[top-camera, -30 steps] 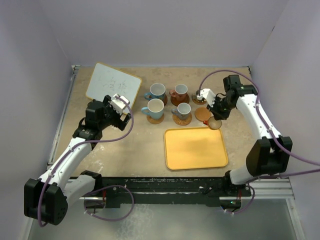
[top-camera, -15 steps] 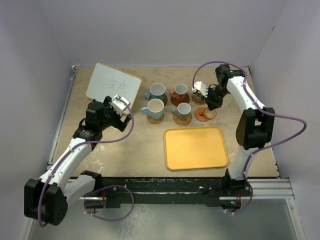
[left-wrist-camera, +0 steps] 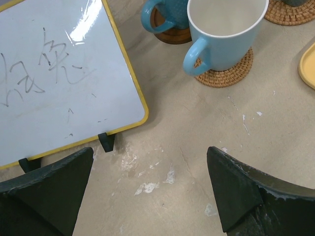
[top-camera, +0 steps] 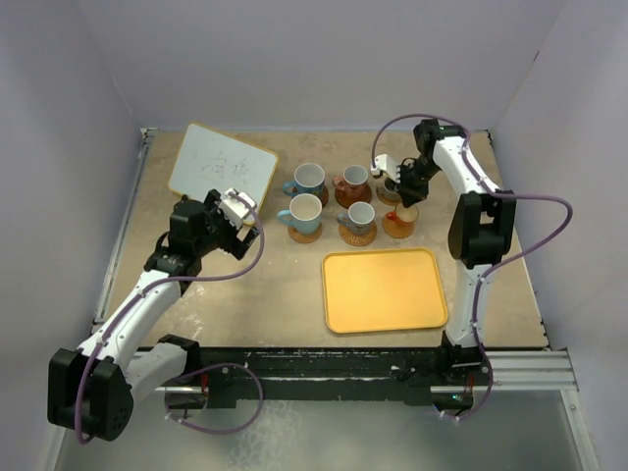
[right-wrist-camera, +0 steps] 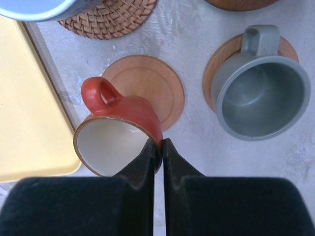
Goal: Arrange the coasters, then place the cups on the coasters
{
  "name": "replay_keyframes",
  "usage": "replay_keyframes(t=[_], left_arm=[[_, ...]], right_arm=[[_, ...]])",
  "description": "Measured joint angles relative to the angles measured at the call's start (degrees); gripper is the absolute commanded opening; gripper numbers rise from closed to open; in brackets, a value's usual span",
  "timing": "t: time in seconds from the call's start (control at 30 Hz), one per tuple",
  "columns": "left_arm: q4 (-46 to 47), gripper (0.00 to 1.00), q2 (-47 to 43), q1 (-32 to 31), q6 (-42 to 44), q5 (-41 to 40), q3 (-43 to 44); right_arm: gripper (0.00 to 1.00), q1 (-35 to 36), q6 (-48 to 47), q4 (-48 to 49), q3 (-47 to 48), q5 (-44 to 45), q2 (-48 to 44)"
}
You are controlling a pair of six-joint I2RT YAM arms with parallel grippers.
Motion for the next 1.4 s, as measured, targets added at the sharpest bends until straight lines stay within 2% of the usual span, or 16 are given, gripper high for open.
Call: replay_keyframes(t=[0.3,1.0,1.4], left_arm=[[0.0,0.94,0.5,0.0,0.3,0.0,-0.3],[-0.2,0.95,0.5,0.0,0.3,0.0,-0.3],[-0.5,0.95,0.5,0.0,0.4,0.0,-0.3]], right_arm=[[0.00,0.0,-1.0,-2.7,4.6,-0.7,3.8],[0.00,1.9,-0.9,-3.8,5.4,1.0,6.3],[0.18,2.6,0.2,-3.8,5.7,2.4,6.8]])
